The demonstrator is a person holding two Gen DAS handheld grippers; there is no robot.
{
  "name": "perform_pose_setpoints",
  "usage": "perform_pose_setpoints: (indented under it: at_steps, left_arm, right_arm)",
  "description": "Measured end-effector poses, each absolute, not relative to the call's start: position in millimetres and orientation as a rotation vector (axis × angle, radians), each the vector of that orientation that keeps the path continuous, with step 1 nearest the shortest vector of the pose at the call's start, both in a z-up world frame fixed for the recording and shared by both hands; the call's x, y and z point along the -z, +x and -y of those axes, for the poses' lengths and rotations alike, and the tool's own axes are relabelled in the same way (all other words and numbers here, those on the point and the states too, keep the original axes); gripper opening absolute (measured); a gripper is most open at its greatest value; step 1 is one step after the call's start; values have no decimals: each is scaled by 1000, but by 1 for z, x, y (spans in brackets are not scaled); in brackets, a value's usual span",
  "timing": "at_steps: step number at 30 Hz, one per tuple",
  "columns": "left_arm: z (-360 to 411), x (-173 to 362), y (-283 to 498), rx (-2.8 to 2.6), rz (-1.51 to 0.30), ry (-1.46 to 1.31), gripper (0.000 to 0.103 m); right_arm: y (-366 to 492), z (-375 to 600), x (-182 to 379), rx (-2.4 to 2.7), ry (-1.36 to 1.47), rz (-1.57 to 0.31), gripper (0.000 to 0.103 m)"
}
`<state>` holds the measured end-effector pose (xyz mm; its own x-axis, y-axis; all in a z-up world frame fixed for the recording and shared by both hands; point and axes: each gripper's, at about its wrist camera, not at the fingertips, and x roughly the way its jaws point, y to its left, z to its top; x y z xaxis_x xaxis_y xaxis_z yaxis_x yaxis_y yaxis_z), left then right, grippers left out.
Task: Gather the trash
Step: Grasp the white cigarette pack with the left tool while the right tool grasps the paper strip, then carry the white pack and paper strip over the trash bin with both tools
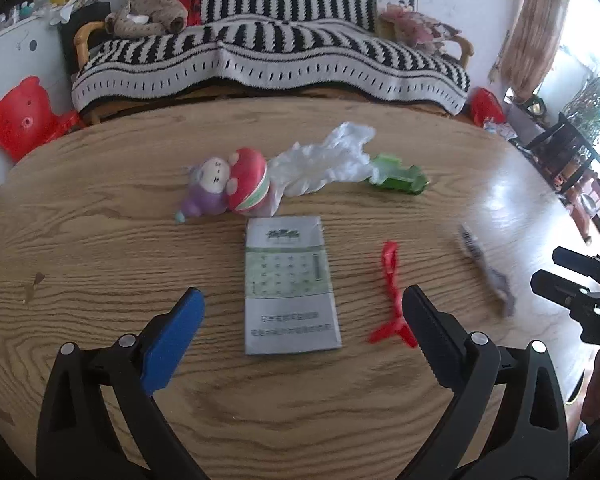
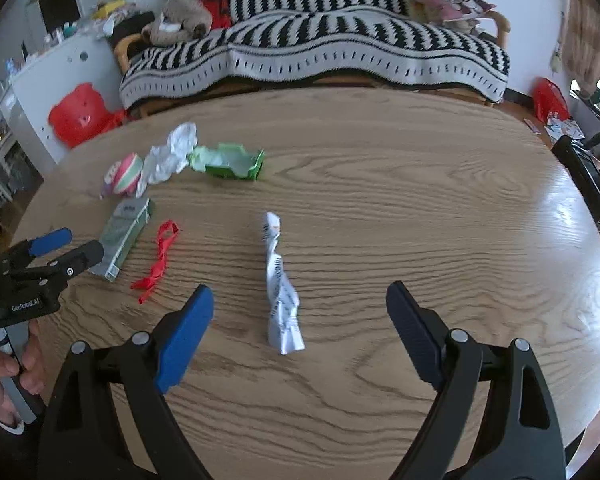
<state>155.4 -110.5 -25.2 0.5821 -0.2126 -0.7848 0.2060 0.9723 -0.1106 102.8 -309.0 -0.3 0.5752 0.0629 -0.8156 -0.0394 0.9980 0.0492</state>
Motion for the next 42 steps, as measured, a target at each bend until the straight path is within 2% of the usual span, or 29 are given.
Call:
perform_pose_setpoints:
  at_steps: [9,10,15,16,17,18,19,20,34,42]
  left_arm:
    - [111,50,175,221,-974,0,96]
    - [110,52,176,218,-977,-1,96]
    - [112,58,179,206,-988,9,95]
    - [114,58,179,203,-986,22,93]
    - [115,57,178,199,-983,31,87]
    - [116,56,177,193,-977,44,75]
    - [117,55,177,186,-971,58,67]
    - [118,53,176,184,-966,66,55]
    - [114,42,170,182,-961,47,54]
    - [147,18,161,237,-916,67,54]
  right_arm:
    - [123,295,33,-56,-25,-1020,84]
    - [125,294,36,-54,-32,-1025,82]
    - [127,291,45,-48,-65,-1042,60]
    - [127,290,45,-44,-81,-1039,53]
    - [126,289,44,-54,-79,-1036,40]
    - [125,289,43,-55,-80,-1035,33]
    - [125,288,42,-61,-83,-1035,22]
    - [124,287,41,-63,-87,-1036,22]
    - [114,294,26,-55,-85,-989,20]
    - [94,327,7,-3,-36,-953,20]
